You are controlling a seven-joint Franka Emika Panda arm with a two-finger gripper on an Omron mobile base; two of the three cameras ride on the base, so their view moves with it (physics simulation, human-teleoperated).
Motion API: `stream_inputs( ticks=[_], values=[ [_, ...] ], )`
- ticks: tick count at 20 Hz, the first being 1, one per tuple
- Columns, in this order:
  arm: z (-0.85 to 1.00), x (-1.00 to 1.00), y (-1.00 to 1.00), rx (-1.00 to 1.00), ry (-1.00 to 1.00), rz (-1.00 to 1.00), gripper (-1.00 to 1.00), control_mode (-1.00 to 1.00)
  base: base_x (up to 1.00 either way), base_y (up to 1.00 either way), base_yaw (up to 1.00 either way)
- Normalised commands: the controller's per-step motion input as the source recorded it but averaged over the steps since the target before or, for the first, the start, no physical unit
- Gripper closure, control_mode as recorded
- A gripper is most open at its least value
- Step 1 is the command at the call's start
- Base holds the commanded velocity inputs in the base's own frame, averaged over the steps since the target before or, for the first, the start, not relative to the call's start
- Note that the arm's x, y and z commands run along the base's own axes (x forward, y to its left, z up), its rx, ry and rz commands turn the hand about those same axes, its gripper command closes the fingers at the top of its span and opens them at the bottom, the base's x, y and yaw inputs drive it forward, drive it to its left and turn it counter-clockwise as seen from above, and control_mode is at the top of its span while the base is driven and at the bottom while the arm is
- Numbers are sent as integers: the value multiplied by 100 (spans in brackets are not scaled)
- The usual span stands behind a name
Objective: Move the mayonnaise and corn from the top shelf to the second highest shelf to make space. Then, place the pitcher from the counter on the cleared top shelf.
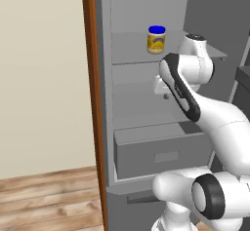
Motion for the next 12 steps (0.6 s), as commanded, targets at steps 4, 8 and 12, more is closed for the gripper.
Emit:
stream_inputs(
  ticks=[4, 8, 12],
  values=[
    [2, -2, 0, 0, -16, 0, -100, -100, 0, 0, 0],
    [24, -1, 0, 0, -37, 0, -100, -100, 0, 0, 0],
    [41, 0, 0, 0, -41, 0, -100, -100, 0, 0, 0]
  ],
)
